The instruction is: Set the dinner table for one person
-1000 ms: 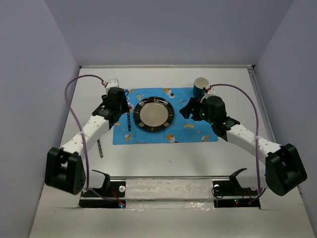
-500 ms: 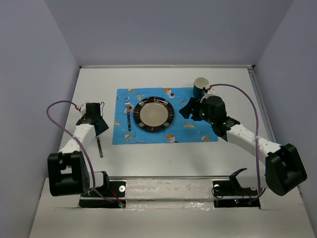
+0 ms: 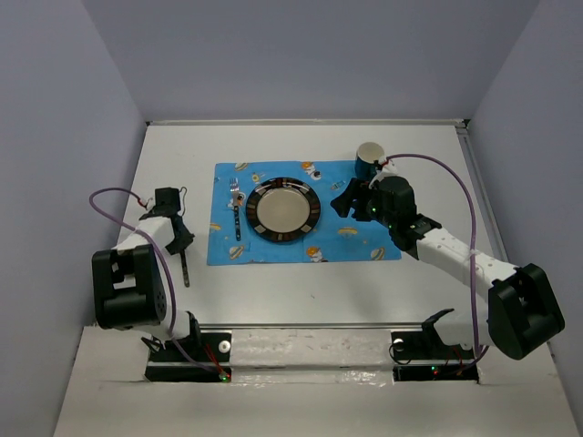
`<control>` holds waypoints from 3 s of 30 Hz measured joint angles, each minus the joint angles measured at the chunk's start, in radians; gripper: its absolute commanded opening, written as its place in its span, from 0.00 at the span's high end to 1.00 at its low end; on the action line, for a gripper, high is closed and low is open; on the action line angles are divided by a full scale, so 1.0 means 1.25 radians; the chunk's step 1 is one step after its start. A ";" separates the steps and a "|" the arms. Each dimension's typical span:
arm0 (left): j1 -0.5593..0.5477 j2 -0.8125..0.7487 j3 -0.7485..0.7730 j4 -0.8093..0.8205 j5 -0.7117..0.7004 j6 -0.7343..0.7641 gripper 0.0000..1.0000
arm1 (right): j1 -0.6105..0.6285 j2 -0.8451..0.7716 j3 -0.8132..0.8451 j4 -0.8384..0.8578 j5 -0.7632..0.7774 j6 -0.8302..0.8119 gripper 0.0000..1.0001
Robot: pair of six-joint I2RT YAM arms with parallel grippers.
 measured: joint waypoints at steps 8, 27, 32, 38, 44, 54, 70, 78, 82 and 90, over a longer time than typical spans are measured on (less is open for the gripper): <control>0.034 0.022 0.016 0.038 0.042 0.028 0.96 | 0.000 0.000 0.000 0.000 0.000 0.000 0.23; -0.005 -0.183 0.136 -0.045 0.081 0.069 1.00 | 0.000 -0.003 -0.007 0.002 0.030 0.001 0.23; -0.246 -0.180 0.296 -0.027 0.057 0.025 1.00 | 0.000 -0.033 -0.028 0.000 0.077 0.002 0.23; -0.478 0.028 0.443 0.025 0.052 -0.058 1.00 | 0.000 -0.089 -0.054 0.003 0.147 0.009 0.24; -0.605 0.333 0.665 0.042 0.052 -0.107 1.00 | 0.000 -0.202 -0.099 0.002 0.224 0.021 0.25; -0.675 0.559 0.861 0.036 0.059 -0.173 1.00 | -0.007 -0.243 -0.112 0.006 0.262 0.022 0.25; -0.715 0.604 0.822 0.055 0.026 -0.275 1.00 | -0.007 -0.224 -0.112 0.006 0.261 0.025 0.25; -0.718 0.609 0.822 0.059 0.024 -0.283 1.00 | -0.007 -0.211 -0.112 0.006 0.255 0.025 0.25; -0.718 0.631 0.822 0.061 0.024 -0.284 1.00 | -0.007 -0.209 -0.112 0.006 0.252 0.025 0.25; -0.718 0.662 0.831 0.055 0.027 -0.284 0.89 | -0.007 -0.209 -0.113 0.018 0.247 0.025 0.25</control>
